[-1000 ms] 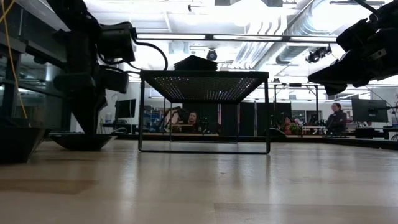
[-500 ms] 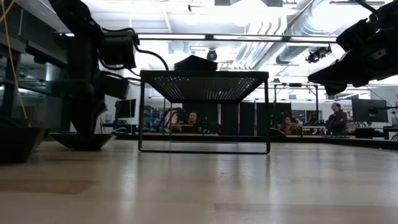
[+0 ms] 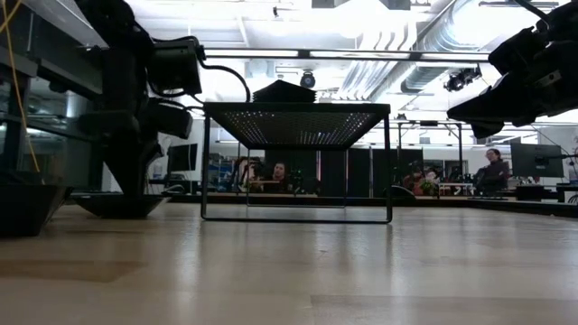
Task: Pick & Place Mini shaped plates
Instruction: Stack the black leaf shape plate on top of the other black leaf shaped plate on the shelf
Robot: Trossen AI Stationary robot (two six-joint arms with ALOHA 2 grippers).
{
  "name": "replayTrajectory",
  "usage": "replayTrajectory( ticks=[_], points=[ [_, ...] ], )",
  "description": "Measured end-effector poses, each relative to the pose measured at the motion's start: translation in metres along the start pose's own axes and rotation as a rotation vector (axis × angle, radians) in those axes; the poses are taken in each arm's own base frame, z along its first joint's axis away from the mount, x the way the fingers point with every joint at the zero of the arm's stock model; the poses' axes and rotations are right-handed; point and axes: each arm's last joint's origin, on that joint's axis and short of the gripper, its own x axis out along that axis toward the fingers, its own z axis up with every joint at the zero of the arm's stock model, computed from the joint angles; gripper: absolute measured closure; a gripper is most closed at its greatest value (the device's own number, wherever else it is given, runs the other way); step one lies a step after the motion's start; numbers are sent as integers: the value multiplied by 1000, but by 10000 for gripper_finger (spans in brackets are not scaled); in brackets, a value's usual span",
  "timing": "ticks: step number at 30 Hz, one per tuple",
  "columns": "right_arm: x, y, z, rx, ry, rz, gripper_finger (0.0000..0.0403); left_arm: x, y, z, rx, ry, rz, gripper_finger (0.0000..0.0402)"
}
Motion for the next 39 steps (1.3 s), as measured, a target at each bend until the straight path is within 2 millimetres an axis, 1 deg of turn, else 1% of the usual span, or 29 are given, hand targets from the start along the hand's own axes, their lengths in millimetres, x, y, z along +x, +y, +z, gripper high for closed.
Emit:
replayTrajectory(
  ticks=[4,6,9,12,20,23,28,36,39],
  points=[
    [0,0,0,0,0,0,391,-1,0,1,3,0,0,382],
    [0,0,0,0,0,0,391,-2,0,1,3,5,1,396],
    [0,0,0,0,0,0,391,-2,0,-1,8,23,6,391],
    [0,0,0,0,0,0,391,-2,0,-2,9,30,12,398],
    [0,0,0,0,0,0,391,-3,1,-1,47,21,31,400],
    [0,0,0,0,0,0,391,-9,0,-2,57,2,35,401],
    [0,0,0,0,0,0,391,-29,-1,6,68,-41,50,401],
    [0,0,0,0,0,0,391,-56,-2,12,94,0,93,401],
    [0,0,0,0,0,0,391,-64,-2,18,118,-17,99,401]
  ],
)
